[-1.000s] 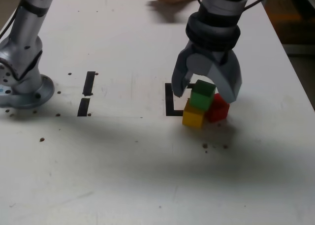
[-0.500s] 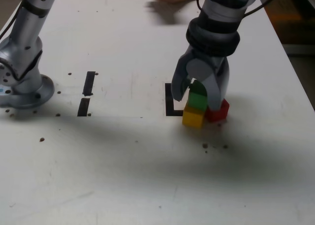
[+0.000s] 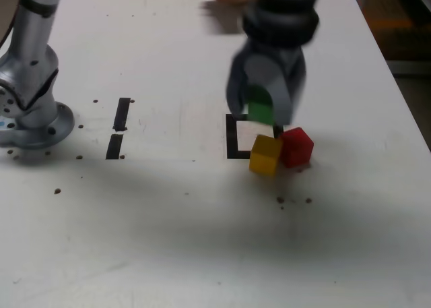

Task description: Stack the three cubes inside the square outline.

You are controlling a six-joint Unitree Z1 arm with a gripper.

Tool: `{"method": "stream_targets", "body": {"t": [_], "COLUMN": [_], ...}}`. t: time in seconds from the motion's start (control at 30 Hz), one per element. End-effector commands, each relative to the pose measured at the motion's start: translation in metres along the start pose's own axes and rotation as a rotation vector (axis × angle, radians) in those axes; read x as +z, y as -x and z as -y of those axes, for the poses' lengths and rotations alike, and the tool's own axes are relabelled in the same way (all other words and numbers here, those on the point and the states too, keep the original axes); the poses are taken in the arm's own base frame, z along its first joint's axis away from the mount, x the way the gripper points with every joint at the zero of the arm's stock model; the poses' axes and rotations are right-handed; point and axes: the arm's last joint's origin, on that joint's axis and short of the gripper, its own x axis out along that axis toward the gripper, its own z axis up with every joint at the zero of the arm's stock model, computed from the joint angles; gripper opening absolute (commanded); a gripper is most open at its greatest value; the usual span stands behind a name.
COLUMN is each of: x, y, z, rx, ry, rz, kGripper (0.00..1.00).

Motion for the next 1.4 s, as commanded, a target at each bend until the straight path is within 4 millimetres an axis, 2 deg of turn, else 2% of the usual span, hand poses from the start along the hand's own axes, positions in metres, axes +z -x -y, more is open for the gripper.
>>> {"method": "stream_targets", "body": {"t": [0.0,0.13,0.3,0.53,0.7,0.87,0.93,1.0,1.2,1.27,1.37], "x": [-0.020,-0.055,-0.087,-0.103,-0.115,-0.129,-0.135,-0.142,-0.152,-0.152,-0.154], "y": [0.010,0.012,-0.002,-0.038,-0.065,-0.084,-0.090,-0.095,-0.102,-0.102,-0.101], "z": [-0.007,-0.021,-0.038,-0.061,-0.080,-0.095,-0.100,-0.102,-0.104,-0.103,-0.102], "rx": [0.011,0.007,-0.003,-0.016,-0.049,-0.074,-0.083,-0.093,-0.113,-0.118,-0.125], "ry": [0.032,0.100,0.162,0.182,0.206,0.239,0.251,0.263,0.264,0.260,0.255], "rz": [0.001,-0.021,-0.073,-0.066,-0.025,0.004,-0.001,-0.013,-0.034,-0.035,-0.033], "kGripper": [0.12,0.12,0.12,0.12,0.17,0.21,0.26,0.36,0.77,0.86,0.91]}}
